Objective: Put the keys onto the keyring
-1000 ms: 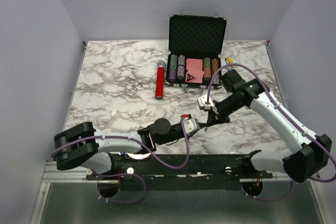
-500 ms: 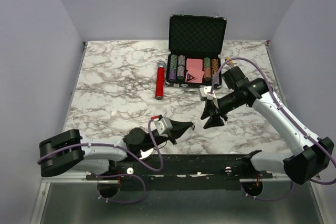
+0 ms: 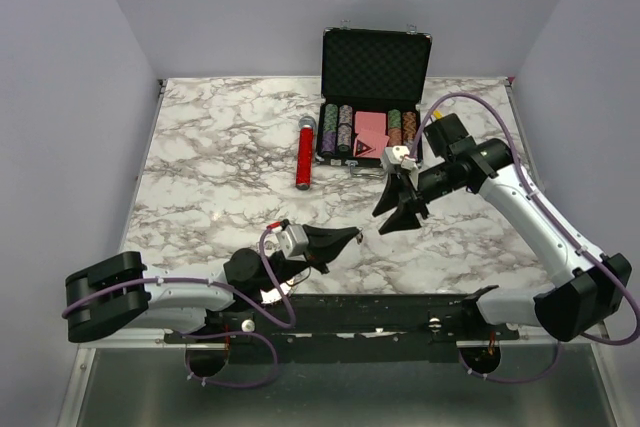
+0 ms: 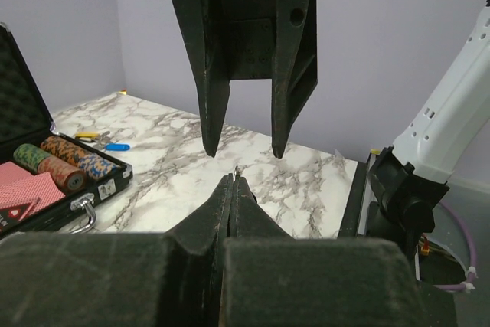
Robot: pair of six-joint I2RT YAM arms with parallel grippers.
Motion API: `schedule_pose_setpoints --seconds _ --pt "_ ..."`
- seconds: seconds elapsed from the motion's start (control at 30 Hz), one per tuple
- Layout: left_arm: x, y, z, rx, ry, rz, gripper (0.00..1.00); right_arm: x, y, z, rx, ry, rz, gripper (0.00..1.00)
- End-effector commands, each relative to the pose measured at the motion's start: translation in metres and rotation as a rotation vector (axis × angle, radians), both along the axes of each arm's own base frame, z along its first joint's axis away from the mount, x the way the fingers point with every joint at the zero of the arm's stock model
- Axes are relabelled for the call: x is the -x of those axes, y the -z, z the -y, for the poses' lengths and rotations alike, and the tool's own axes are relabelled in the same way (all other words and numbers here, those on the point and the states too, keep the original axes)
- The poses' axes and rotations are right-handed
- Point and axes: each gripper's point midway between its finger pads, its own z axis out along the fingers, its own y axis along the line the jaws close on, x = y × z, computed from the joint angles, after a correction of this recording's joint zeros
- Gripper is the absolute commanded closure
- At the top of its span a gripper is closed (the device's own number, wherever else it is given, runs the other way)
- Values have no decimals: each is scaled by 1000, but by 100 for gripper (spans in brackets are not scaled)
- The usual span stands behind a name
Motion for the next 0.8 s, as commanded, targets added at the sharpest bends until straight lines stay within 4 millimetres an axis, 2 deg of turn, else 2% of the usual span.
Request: schedule_pose_setpoints --seconds 0.0,0.33,0.77 --pt "5 -41 -16 174 -5 44 100 5 -15 -9 -92 -40 -54 48" --pt "5 -51 -11 221 14 46 100 7 -14 -16 -140 -51 -145 69" --pt "5 -57 -5 237 21 55 100 5 7 -15 -115 -16 -168 70"
